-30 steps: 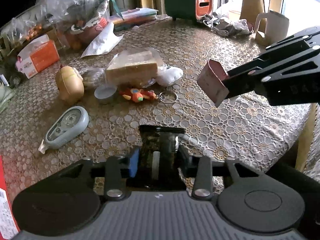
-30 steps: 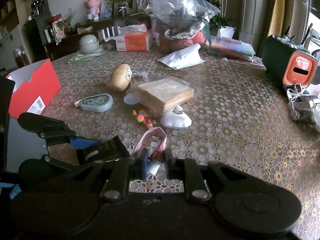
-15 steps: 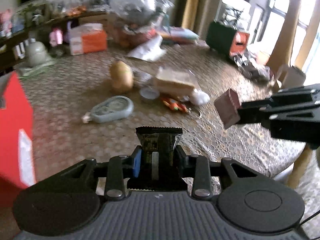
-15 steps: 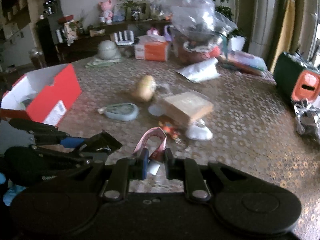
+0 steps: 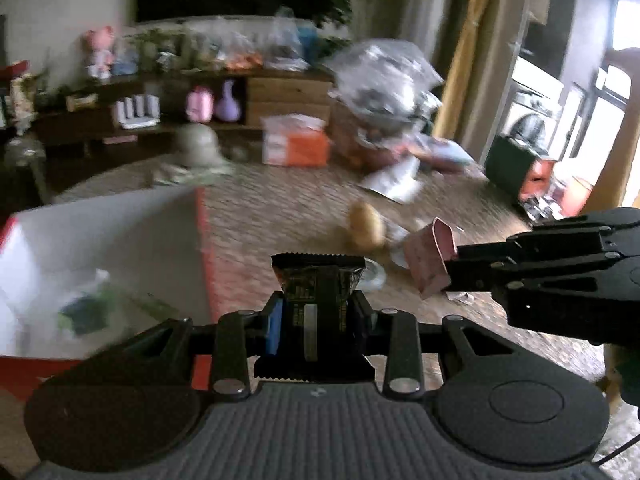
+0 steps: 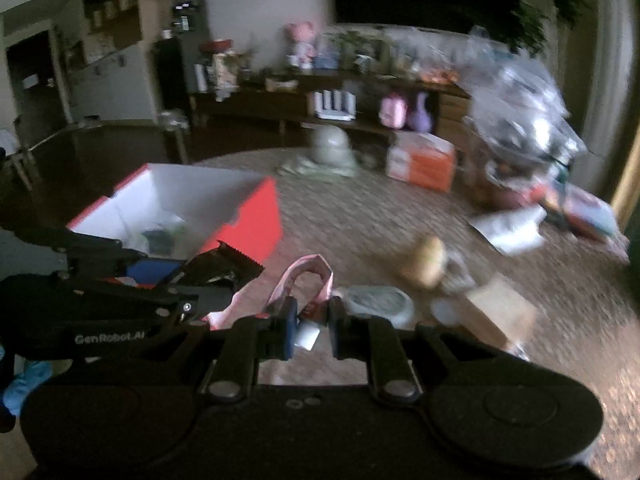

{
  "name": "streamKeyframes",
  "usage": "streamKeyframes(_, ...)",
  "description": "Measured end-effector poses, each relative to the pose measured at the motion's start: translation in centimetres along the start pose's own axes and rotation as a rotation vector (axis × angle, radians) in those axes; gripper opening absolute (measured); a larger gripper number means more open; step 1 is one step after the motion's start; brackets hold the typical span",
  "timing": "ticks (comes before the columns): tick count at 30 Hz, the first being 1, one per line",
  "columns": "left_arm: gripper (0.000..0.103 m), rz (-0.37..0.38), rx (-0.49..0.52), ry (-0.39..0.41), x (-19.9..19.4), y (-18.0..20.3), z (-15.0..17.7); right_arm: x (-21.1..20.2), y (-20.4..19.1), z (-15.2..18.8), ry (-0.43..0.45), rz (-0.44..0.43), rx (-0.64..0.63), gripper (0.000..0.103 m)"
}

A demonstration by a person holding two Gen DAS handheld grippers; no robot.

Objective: Organize objects
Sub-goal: 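Carry the packet and pink tag into the red box and open both grippers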

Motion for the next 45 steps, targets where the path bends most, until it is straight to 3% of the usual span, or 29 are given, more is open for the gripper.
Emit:
streamKeyframes(10,0.033,-0.176,-0.050,0.026,-3.4,-10.9,-0.8,4.2,-8.0,-4.2,-0.010,-0.075,-0.081,0.016)
streamKeyframes(14,0.033,-0.228,-0.078,0.007,-3.4,-15.1,-0.7,6.2,-10.7,-5.1,-0.024,-0.097,-0.103,0.016)
streamKeyframes(22,0.033,-0.334,-0.035,-0.066,-1.3,-21.6,0.3,11.1,-14.3,-5.3,-0.081,-0.103,-0.155,0.016)
streamKeyframes(33,0.033,-0.380,0.002,-0.239,5.3,-26.2,2.8,18.9,-15.4,-1.2,-0.252,-0.034,-0.228,0.016)
streamKeyframes(45,0.033,-0.327,0.028,-0.413,10.0,-27.0,5.2,22.9,-16.5,0.8,-0.385,-0.013,-0.261,0.016)
Point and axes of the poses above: each gripper's, at about its wrist camera, not at the fingertips, and x roughly the way its jaws point, y to its right, z to its underside, the point moved 9 cm from there along x, roughly the way its jaws point, and after that the axes turned 9 degrees about x, right-handed, at the moved point
